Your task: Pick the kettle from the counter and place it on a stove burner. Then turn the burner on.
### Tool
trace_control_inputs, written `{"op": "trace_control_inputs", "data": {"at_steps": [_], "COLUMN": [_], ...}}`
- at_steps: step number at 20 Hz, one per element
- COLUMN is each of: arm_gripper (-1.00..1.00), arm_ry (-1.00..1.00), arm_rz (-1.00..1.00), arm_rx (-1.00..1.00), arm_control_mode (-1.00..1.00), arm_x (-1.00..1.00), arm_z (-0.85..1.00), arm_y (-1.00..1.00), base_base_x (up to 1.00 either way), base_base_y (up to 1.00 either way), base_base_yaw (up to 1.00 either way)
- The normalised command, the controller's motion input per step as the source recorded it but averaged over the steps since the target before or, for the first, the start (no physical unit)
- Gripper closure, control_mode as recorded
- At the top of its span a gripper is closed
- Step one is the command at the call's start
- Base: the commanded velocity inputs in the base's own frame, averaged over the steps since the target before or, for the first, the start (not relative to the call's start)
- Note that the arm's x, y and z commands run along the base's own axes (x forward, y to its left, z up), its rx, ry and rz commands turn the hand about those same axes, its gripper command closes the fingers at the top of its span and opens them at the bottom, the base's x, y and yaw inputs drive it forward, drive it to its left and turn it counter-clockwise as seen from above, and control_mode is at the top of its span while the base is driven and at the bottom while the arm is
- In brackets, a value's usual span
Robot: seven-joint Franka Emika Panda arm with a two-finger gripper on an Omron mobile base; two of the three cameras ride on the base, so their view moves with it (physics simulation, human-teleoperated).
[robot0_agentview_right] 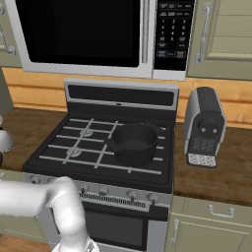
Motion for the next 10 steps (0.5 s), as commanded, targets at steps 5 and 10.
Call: {"op": "trace_control_inputs", "data": {"at_steps": [5, 10], "arm_gripper": [-1.0, -1.0], "arm_ry": [0.0, 0.0], "arm_rz": [0.0, 0.0], "arm_rx": [0.0, -0.01], "arm_control_mode": [-1.0, -1.0], "arm_x": [0.19, 0.21], "arm_z": [-0.29, -0.3], "arm_y": [0.44, 0.05], "base_base_x": [0.0, 0.0], "base_base_y": [0.0, 0.0], "base_base_yaw": [0.0, 0.0]}}
